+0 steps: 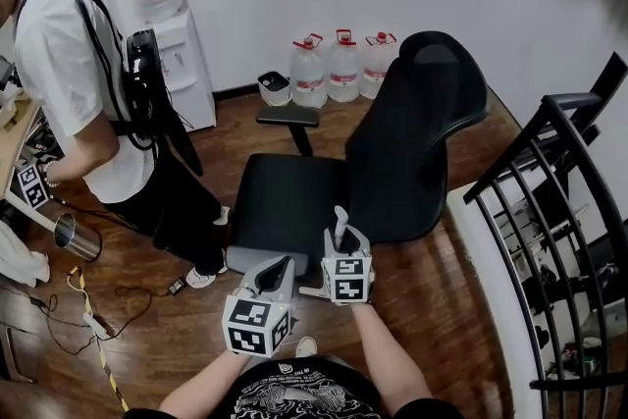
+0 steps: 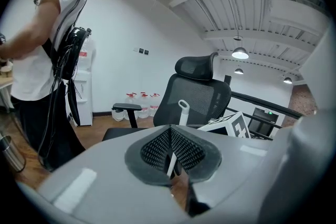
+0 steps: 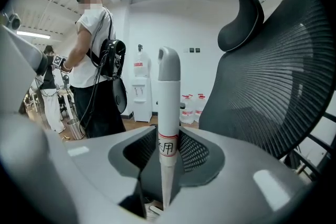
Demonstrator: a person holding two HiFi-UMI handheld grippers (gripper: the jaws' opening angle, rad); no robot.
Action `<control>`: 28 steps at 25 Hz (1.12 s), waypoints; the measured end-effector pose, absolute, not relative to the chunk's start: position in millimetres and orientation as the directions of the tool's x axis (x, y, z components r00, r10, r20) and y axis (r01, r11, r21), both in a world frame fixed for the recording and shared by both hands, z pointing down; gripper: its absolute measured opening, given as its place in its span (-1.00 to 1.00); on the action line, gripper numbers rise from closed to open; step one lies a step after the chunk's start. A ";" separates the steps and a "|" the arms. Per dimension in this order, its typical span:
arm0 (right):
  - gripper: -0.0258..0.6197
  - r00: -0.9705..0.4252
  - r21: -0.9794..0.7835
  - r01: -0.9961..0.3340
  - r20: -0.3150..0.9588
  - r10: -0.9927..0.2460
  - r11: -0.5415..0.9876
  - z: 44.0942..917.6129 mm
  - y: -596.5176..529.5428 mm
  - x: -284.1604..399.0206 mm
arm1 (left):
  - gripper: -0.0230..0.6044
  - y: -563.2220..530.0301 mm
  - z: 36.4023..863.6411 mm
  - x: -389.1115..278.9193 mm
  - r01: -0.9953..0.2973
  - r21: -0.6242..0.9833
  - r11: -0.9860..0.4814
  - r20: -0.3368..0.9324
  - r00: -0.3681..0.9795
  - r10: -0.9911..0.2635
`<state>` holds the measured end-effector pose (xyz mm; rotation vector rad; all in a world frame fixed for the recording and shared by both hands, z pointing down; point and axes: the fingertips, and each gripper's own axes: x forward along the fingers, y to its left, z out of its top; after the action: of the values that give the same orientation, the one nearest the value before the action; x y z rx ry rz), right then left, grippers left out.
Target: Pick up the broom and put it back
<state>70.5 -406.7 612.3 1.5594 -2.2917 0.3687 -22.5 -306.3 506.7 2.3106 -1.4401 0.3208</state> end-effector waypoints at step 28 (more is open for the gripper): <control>-0.53 -0.309 -0.017 -0.944 0.390 -0.867 0.328 590.6 -406.5 98.3 | -0.91 -314.4 504.2 -11.7 -0.897 0.220 -0.383 0.381 0.440 -0.813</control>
<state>98.3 -406.5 590.6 1.6205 -2.2878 0.3500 -11.7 -314.4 504.2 2.3063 -1.4495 0.2952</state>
